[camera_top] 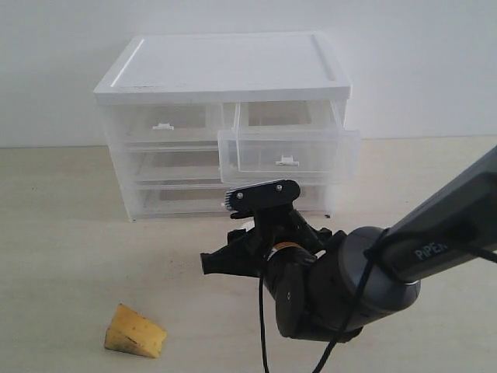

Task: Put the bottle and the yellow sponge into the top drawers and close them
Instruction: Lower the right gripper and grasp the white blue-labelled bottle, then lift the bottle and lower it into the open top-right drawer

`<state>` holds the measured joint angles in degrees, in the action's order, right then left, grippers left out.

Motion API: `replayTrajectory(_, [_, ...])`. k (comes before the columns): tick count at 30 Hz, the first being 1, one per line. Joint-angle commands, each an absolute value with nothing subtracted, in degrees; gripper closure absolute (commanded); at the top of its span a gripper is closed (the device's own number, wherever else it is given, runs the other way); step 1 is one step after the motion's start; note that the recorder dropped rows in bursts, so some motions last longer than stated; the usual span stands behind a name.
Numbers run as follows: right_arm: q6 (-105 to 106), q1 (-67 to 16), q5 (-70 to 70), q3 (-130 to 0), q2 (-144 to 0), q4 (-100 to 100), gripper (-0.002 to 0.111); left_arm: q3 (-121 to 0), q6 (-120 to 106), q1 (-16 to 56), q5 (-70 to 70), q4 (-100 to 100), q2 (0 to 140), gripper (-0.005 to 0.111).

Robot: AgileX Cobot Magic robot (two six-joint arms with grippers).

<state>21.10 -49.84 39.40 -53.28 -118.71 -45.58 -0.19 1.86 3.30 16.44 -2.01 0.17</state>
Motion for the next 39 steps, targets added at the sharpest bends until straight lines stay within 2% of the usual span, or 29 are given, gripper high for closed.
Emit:
replayTrajectory(1, [23.8,-49.5,37.6,-54.9,-118.6,-45.3,0.078,0.0,1.5,3.0,16.3,-1.9,0.0,0.102])
replayTrajectory(7, [26.0,-49.6,35.3,-56.2,-118.6,-45.6,0.109,0.0,1.5,3.0,16.3,-1.9,0.0,0.102])
replayTrajectory(19, [27.9,-50.1,31.3,-56.0,-114.7,-45.8,0.108,0.0,1.5,3.0,16.3,-1.9,0.0,0.102])
replayTrajectory(31, [29.3,-56.4,33.4,-53.8,-111.3,-46.1,0.108,0.0,1.5,3.0,16.3,-1.9,0.0,0.102])
replayTrajectory(39, [35.6,-56.6,25.7,-52.4,-106.0,-45.7,0.108,0.0,1.5,3.0,16.3,-1.9,0.0,0.102])
